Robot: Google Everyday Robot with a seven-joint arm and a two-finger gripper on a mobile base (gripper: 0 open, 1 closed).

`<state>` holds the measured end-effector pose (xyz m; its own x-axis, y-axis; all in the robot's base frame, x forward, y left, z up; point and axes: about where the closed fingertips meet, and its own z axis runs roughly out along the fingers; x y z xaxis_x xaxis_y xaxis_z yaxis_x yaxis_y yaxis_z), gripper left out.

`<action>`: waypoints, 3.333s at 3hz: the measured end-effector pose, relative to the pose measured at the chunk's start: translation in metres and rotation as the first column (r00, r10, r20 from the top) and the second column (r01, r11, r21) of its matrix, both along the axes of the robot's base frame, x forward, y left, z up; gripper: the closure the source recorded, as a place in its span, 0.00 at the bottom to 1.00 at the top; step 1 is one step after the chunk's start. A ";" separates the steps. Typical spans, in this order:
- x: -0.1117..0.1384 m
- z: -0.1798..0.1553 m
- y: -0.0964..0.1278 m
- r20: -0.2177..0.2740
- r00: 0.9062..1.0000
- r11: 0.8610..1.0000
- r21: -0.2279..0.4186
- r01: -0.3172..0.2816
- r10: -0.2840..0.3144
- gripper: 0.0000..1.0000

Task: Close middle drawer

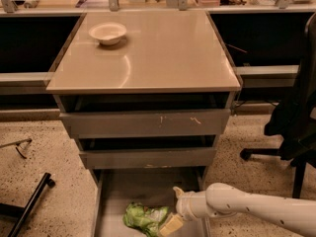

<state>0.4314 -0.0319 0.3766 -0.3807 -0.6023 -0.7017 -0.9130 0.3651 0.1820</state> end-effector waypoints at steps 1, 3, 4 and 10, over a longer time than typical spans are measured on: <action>0.003 -0.019 0.003 0.005 1.000 1.000 0.011 0.009 -0.009 0.00; 0.027 -0.120 0.026 -0.003 0.999 0.995 0.083 0.054 -0.054 0.00; 0.034 -0.165 0.033 -0.040 0.997 0.991 0.109 0.075 -0.071 0.00; 0.049 -0.254 0.117 -0.090 0.993 0.996 0.059 -0.070 0.076 0.00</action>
Offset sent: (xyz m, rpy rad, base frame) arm 0.0349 0.0241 -0.1479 0.1192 -0.0136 -0.1028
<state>0.4809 0.0847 0.1222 -0.4018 -0.5918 -0.6988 -0.9152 0.2850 0.2849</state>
